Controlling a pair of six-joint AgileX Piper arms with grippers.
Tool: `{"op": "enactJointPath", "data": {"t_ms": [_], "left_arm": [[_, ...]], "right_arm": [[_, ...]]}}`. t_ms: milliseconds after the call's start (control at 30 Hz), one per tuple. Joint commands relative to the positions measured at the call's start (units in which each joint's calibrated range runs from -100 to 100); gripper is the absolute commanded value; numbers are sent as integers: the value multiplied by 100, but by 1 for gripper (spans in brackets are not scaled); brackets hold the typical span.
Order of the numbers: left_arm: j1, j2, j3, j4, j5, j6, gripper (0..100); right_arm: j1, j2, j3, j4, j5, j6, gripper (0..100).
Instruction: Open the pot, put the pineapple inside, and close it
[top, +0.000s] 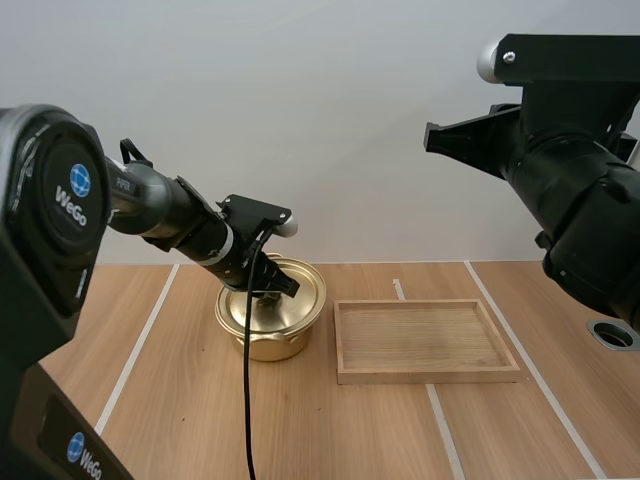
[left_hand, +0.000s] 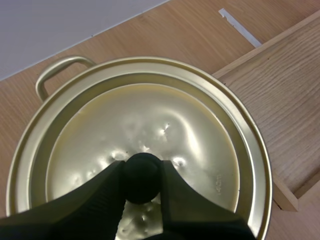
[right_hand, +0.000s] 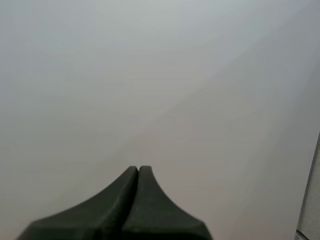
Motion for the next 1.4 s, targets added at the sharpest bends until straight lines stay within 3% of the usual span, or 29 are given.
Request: {"op": "enactJointPath", "data": {"t_ms": [0,833,900,967,1067,1367], "left_arm": [[0,54,65,-59,-30,15,0],[0,551,172,78,58,-59,1],[0,551,172,90,176,-59,13],[0,551,172,90,253,-59,42],[0,551,159,60,327,-59,100],[0,395,67,14,340,-208,100]], "right_arm": [[-26,-88,13,0,60,0,0],[-26,-132,13,0,60,0,0],[-26,-132,13,0,60,0,0],[-26,-132,13,0,60,0,0],[-26,-132,13,0,60,0,0],[-26,-132,13,0,60,0,0]]}}
